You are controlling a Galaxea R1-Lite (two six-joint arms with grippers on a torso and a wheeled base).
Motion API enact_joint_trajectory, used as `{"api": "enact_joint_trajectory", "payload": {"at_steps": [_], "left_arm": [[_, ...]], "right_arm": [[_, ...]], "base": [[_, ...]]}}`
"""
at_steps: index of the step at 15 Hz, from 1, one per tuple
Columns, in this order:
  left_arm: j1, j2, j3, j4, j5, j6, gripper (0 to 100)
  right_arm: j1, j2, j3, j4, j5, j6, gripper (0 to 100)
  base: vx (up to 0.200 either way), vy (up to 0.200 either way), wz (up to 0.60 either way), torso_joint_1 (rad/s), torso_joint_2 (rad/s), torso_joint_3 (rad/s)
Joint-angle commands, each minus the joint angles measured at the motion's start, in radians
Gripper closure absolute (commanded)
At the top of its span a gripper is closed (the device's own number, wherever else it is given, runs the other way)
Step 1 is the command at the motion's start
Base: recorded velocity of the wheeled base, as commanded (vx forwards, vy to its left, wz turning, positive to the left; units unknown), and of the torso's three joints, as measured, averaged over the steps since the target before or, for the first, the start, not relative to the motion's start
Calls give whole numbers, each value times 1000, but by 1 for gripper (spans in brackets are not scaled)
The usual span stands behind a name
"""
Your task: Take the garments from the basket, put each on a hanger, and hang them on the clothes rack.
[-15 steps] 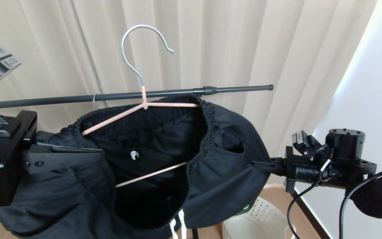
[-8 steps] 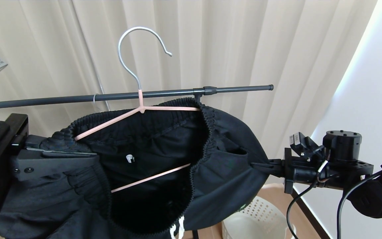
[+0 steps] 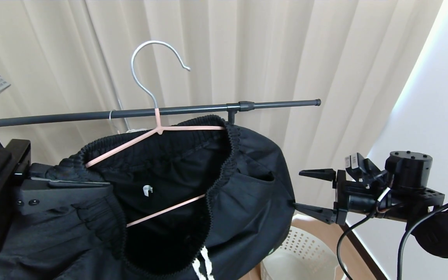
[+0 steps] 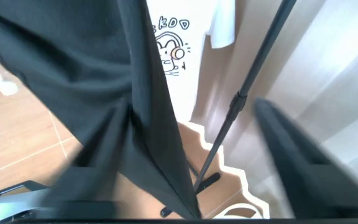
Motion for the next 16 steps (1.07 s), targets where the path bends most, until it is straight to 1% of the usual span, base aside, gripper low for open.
{"api": "enact_joint_trajectory", "payload": {"at_steps": [1, 2, 4, 5, 6, 7, 8, 9, 10, 12, 14, 15, 16], "left_arm": [[44, 4, 30, 1, 0, 0, 100], [57, 6, 44, -1, 0, 2, 100], [85, 11, 79, -1, 2, 2, 100], [88, 11, 88, -1, 2, 2, 100], [88, 23, 110, -1, 2, 0, 100], [86, 32, 119, -1, 3, 0, 100], [83, 50, 140, -1, 14, 0, 100], [83, 50, 140, -1, 14, 0, 100], [77, 78, 171, -1, 45, 0, 100], [65, 106, 186, -1, 78, -1, 100], [63, 138, 191, -21, 80, -10, 100], [63, 144, 191, -32, 80, -21, 100], [62, 165, 190, -64, 92, -62, 100]], "right_arm": [[19, -12, 17, -26, -2, 0, 0], [42, -23, 26, -37, -16, 1, 0], [89, -73, 43, -45, -97, 9, 0], [105, -84, 46, -46, -112, 14, 0], [143, -122, 54, -46, -148, 49, 0], [160, -142, 56, -46, -168, 69, 0], [198, -178, 57, -46, -210, 110, 0], [198, -178, 57, -46, -210, 110, 0], [229, -216, 56, -46, -257, 161, 0], [233, -230, 56, -46, -270, 167, 0], [233, -227, 56, -46, -272, 167, 0], [233, -227, 56, -46, -272, 167, 0], [233, -225, 56, -46, -272, 167, 0]], "base": [[0, 0, 0, 0, 0, 0], [0, 0, 0, 0, 0, 0], [0, 0, 0, 0, 0, 0], [0, 0, 0, 0, 0, 0], [0, 0, 0, 0, 0, 0], [0, 0, 0, 0, 0, 0], [0, 0, 0, 0, 0, 0], [0, 0, 0, 0, 0, 0], [0, 0, 0, 0, 0, 0], [0, 0, 0, 0, 0, 0], [0, 0, 0, 0, 0, 0], [0, 0, 0, 0, 0, 0], [0, 0, 0, 0, 0, 0]]}}
